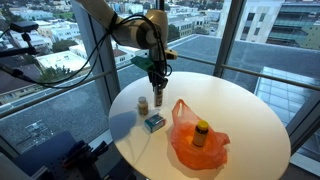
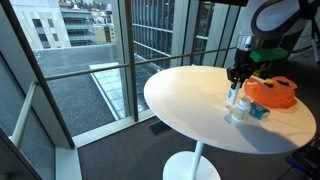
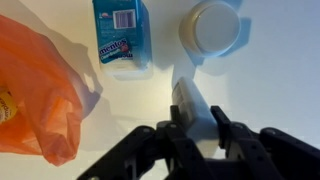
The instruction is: Move the lotion bottle from the plastic to the table
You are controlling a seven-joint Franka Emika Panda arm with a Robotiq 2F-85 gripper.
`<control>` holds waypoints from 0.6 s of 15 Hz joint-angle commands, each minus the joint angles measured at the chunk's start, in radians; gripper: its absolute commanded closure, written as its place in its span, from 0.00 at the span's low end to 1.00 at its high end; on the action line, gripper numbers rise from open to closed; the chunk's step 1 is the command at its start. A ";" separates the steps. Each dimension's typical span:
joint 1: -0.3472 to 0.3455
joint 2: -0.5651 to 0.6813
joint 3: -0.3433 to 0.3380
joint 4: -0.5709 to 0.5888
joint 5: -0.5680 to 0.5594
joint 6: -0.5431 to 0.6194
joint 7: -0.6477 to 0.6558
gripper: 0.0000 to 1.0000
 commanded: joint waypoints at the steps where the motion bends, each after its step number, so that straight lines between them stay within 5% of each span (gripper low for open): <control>1: 0.013 0.028 -0.007 0.032 -0.014 0.006 -0.003 0.89; 9: 0.022 0.053 -0.013 0.031 -0.024 0.050 0.006 0.89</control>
